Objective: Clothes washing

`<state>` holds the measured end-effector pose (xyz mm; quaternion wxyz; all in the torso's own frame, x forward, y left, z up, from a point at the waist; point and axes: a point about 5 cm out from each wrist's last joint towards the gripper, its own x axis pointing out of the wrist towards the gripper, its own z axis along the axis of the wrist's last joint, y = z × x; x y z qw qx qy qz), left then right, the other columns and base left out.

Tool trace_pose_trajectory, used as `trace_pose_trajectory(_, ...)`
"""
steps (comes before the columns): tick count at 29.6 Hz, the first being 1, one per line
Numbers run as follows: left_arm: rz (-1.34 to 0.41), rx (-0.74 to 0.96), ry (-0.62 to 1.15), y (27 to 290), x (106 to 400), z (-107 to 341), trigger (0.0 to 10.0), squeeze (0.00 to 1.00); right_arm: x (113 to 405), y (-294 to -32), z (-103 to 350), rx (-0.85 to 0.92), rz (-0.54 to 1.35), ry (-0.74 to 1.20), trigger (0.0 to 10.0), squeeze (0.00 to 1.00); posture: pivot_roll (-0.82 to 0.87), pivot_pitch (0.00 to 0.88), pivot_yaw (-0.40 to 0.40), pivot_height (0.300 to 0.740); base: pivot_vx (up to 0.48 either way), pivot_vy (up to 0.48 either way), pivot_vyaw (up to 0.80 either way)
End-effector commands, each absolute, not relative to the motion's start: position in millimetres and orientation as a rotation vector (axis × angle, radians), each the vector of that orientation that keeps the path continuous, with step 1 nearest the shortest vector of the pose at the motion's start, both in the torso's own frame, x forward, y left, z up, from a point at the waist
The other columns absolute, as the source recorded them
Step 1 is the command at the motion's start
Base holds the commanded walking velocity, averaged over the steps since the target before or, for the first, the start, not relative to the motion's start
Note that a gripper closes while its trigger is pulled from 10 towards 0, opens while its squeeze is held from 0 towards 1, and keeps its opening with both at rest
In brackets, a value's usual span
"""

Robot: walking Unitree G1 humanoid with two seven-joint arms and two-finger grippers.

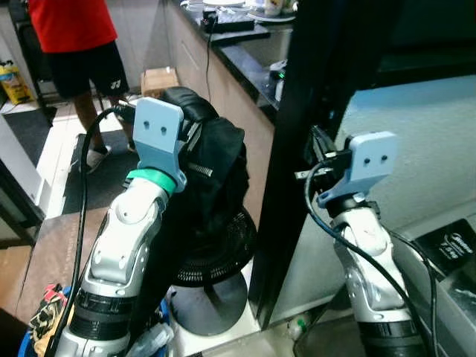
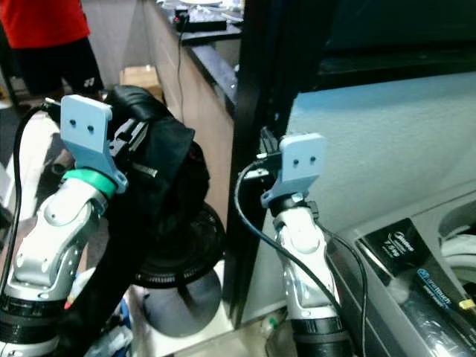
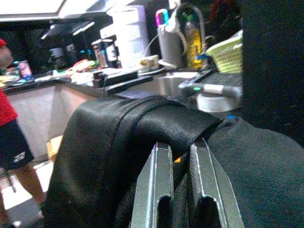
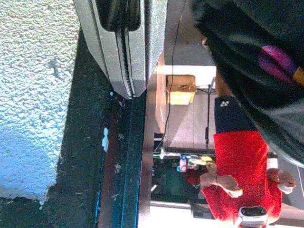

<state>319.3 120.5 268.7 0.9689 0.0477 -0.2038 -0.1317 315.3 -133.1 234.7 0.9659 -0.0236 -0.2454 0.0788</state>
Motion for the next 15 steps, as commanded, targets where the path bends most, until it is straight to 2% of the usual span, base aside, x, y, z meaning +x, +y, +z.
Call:
trace_pose_trajectory(1, -0.259, 0.105, -0.45, 121.2, 318.8, 275.5, 10.0, 0.0, 314.5, -161.6, 236.4, -0.027, 0.024, -0.516, 10.0, 0.0, 0.09, 0.0, 0.059, 0.74, 0.0, 0.0, 0.0)
trace_pose_trajectory(9, -0.258, 0.107, -0.439, 120.5, 321.4, 271.3, 10.0, 0.0, 314.9, -159.5, 235.2, -0.028, 0.031, -0.511, 10.0, 0.0, 0.09, 0.0, 0.056, 0.74, 0.0, 0.0, 0.0)
trace_pose_trajectory(15, -0.258, 0.107, -0.442, 119.2, 322.5, 272.2, 10.0, 0.0, 315.1, -158.8, 235.2, -0.012, 0.038, -0.509, 10.0, 0.0, 0.09, 0.0, 0.057, 0.74, 0.0, 0.0, -0.8)
